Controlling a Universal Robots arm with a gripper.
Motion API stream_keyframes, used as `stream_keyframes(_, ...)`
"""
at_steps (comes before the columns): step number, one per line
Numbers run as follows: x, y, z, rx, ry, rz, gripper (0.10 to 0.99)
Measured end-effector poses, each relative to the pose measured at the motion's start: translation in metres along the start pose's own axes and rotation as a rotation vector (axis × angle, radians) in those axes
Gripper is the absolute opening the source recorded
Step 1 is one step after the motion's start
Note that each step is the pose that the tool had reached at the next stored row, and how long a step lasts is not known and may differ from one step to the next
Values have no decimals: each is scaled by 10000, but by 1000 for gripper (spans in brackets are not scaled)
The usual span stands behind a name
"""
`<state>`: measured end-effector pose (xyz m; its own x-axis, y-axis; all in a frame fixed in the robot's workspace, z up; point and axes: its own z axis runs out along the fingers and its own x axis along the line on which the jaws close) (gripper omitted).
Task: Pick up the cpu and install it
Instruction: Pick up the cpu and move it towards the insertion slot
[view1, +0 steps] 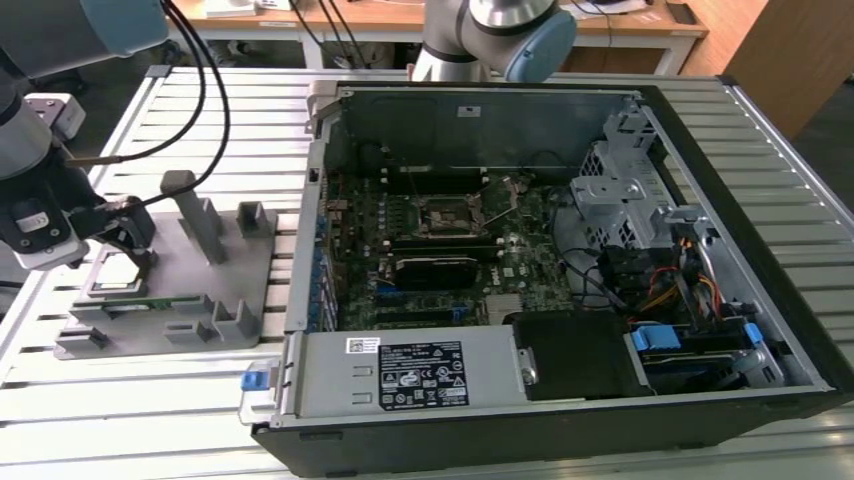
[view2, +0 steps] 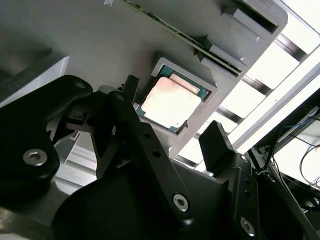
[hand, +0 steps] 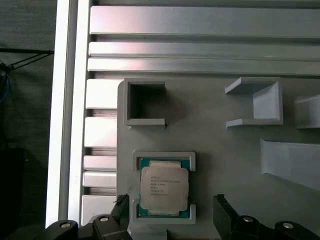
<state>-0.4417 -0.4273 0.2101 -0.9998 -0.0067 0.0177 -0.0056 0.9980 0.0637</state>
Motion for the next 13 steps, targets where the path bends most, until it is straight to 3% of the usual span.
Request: stream_keyframes(13,14,38,92,30,-5,60,761)
